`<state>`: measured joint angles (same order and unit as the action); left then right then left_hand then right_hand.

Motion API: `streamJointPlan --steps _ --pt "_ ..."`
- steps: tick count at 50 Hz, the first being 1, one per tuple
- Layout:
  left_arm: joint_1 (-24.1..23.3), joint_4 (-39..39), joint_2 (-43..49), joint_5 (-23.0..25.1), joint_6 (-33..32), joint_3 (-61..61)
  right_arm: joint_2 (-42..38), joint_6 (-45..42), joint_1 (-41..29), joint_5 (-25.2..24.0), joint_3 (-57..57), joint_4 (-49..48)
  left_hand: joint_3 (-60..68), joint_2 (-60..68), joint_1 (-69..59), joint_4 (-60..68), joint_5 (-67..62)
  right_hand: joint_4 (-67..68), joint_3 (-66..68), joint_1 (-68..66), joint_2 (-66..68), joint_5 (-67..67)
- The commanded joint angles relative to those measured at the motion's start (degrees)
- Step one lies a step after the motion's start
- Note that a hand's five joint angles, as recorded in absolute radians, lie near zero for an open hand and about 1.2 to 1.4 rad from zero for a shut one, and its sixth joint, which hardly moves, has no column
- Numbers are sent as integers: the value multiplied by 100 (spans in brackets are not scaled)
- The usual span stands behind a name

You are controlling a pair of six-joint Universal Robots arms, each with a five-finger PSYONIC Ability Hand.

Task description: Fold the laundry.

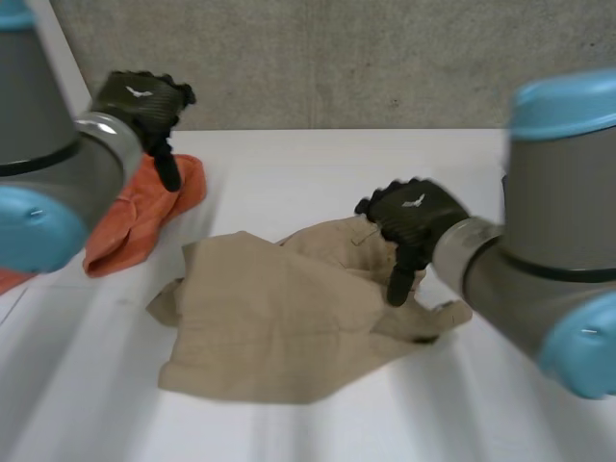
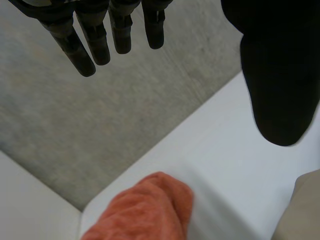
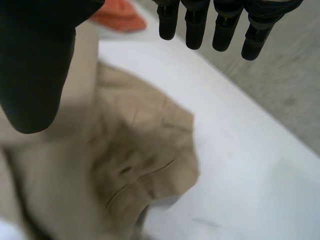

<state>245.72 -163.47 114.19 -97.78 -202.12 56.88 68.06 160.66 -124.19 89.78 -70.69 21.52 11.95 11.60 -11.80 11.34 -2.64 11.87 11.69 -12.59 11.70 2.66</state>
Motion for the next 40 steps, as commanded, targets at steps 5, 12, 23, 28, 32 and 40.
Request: streamJointPlan --steps 5,12,23,28,32,40 --pt "-138 -378 -1901 470 -144 3126 1315 -807 800 -321 -1253 713 1288 1323 -1303 1349 -1220 -187 -169 259 -170 -266" --pt "-270 -545 -1462 778 -161 4173 1280 -1327 747 -312 -2615 82 1710 1745 -1725 1771 -1642 -187 -169 259 -170 -266" --pt "-322 -1477 -73 716 -390 4121 762 -650 589 -295 -3891 -2924 1070 1105 -1085 1131 -1002 2998 3016 -2925 3015 2919" --pt "-436 -1608 15 752 -416 3980 743 -308 580 -347 -3874 -3216 1928 1963 -1943 1989 -1860 6813 6831 -6741 6830 6734" --pt "-604 -1661 15 743 -390 3962 1059 -97 563 -365 -3716 -3058 1979 2014 -1994 2040 -1911 6813 6831 -6741 6830 6734" --pt "-823 -1705 33 752 -337 3962 1947 403 528 -348 -3286 -2461 2314 2349 -2329 2375 -2245 6813 6831 -6741 6830 6734"
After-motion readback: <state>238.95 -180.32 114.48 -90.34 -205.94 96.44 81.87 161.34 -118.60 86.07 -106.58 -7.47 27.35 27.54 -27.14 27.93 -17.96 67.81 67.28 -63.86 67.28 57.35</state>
